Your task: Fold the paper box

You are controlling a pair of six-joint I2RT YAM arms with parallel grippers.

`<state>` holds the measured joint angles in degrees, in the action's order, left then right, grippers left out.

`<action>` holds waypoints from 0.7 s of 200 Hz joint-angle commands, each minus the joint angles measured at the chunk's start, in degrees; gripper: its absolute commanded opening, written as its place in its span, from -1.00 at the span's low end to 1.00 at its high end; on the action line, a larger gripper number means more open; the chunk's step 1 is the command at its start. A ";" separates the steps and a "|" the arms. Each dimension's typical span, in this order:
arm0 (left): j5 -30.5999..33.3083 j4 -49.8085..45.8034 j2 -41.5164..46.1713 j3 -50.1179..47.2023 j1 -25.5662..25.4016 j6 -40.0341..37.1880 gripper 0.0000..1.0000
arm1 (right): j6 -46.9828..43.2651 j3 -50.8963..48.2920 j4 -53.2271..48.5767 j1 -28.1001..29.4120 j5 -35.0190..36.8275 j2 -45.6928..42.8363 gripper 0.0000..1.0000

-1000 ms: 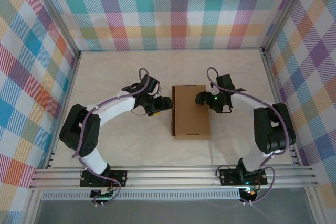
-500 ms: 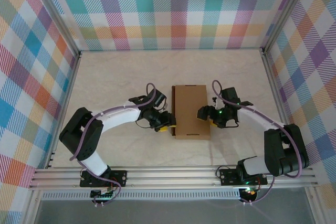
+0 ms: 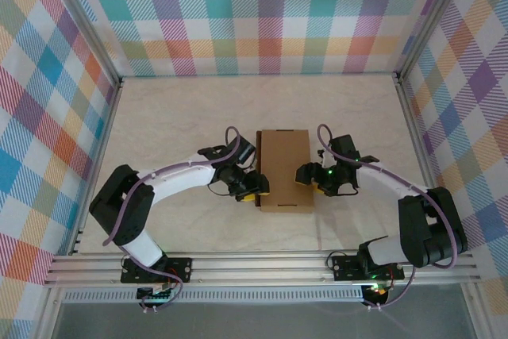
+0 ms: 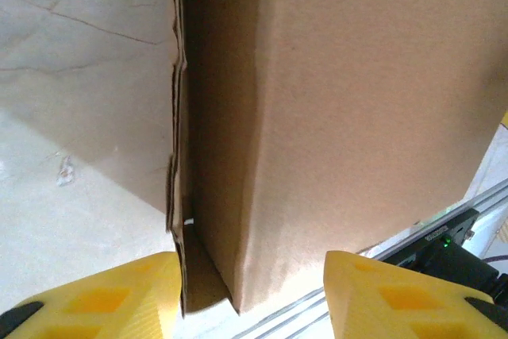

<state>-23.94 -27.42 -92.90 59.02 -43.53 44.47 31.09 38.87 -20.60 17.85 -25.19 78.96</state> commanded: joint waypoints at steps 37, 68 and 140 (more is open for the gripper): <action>1.89 -2.49 2.02 -1.97 -0.75 0.90 0.21 | 0.46 0.16 0.74 0.43 -1.32 0.94 0.52; -0.07 1.10 0.60 -1.80 -0.90 1.45 0.24 | 0.53 0.24 0.91 0.43 -1.70 1.63 0.52; -3.37 2.96 -3.36 -1.24 -1.53 2.75 0.06 | 1.56 0.15 0.87 0.51 -1.67 0.92 0.52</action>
<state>-25.56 -25.30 -95.90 57.78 -44.34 46.39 31.24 38.87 -20.18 18.04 -25.63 80.14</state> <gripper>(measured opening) 0.559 0.761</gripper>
